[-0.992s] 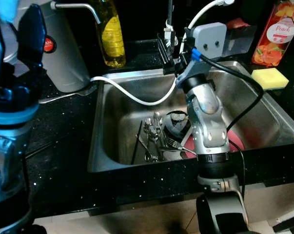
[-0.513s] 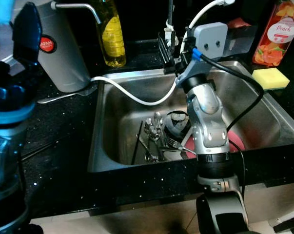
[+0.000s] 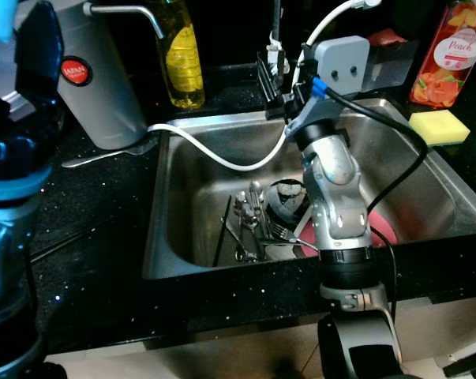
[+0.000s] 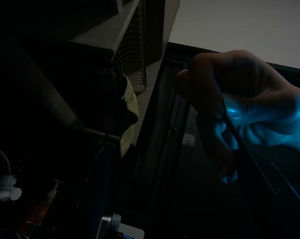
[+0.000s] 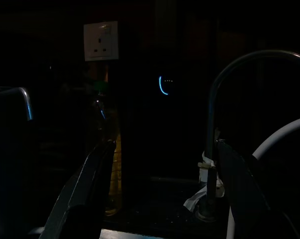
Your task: Kitchen organization
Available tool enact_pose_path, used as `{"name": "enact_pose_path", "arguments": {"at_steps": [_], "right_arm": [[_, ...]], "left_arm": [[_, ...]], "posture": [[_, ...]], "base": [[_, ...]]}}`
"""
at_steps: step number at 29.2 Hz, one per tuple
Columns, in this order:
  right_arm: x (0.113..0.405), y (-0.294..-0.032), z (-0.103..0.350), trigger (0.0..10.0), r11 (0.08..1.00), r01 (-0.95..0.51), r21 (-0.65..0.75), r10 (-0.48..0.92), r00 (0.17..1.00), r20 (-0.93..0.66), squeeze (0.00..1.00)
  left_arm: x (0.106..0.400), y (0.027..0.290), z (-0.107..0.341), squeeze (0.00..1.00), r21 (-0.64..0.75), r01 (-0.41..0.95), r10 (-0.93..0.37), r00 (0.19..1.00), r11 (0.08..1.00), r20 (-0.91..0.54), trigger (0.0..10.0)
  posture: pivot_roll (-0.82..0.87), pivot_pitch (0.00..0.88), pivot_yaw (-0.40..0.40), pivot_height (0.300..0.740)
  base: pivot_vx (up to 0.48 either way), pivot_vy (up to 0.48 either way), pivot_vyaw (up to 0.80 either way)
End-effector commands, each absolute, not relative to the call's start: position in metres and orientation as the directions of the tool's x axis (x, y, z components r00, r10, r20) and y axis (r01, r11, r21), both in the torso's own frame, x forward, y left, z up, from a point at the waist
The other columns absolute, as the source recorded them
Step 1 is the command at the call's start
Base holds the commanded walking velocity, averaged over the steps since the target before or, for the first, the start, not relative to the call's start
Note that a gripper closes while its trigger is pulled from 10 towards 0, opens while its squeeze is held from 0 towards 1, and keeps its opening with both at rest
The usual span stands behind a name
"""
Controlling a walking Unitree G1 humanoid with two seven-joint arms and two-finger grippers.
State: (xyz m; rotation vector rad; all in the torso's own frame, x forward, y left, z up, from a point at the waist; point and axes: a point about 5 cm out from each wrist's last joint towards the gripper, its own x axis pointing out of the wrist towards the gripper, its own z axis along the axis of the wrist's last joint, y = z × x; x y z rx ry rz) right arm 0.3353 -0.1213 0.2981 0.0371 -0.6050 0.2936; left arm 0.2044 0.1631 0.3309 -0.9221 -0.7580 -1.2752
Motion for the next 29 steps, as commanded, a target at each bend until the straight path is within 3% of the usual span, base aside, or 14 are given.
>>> {"name": "enact_pose_path", "arguments": {"at_steps": [1,29], "right_arm": [[0.3354,-0.1201,0.3019,10.0,0.957,-0.287,-0.048,0.261,0.773,0.579,0.00],[0.3363,-0.1218,0.3046,10.0,0.956,-0.286,-0.059,0.266,0.768,0.582,0.00]], "left_arm": [[0.2005,0.1625,0.3340,0.00,-0.125,0.991,-0.465,0.131,0.043,0.876,10.0],[0.2024,0.1607,0.3323,0.00,-0.120,0.991,-0.454,0.130,0.051,0.882,10.0]], "posture": [[-0.03,0.014,0.069,0.740],[-0.05,0.003,0.056,0.740]], "base": [[0.000,0.000,0.00],[0.000,0.000,0.00]]}}
